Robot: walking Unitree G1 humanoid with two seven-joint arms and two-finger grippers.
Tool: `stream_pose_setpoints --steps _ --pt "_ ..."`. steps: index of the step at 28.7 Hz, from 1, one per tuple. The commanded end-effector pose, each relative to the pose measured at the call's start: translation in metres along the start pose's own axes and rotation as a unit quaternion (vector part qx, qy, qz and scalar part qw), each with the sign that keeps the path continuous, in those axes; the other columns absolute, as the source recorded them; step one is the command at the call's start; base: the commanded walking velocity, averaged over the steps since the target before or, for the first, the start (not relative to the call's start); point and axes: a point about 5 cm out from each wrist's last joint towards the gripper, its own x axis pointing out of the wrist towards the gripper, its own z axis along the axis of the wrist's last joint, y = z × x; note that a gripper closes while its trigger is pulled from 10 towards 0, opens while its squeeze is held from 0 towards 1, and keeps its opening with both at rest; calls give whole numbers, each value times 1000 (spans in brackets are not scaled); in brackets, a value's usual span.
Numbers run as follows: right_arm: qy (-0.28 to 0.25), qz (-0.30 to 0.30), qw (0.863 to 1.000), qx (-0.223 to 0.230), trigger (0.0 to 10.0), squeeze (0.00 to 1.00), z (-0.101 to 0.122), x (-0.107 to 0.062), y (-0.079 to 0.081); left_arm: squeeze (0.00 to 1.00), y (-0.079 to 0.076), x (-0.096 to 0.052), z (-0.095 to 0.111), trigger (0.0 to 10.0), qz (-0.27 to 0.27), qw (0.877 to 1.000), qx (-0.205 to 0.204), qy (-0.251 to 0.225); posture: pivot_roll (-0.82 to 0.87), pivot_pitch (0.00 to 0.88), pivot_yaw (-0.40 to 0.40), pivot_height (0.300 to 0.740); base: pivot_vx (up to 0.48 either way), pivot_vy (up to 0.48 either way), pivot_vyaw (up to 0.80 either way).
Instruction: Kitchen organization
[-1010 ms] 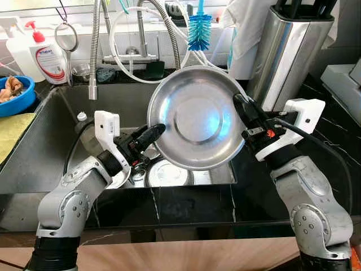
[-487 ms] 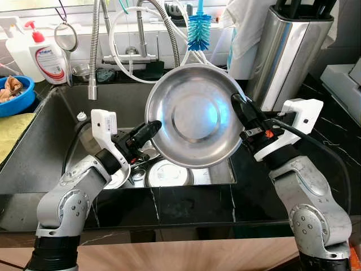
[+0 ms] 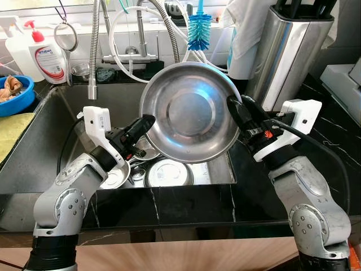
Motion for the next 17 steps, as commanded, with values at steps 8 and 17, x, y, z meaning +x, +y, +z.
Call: stream_pose_setpoints --steps 8,17 --pt "-30 60 993 95 10000 0 12 -1 14 0 0 3 -2 0 19 1000 8 -3 23 52 23 740 0 0 0" --pt "19 125 985 114 10000 0 0 -10 32 0 20 9 18 10000 152 985 31 -79 22 51 26 740 0 0 0"
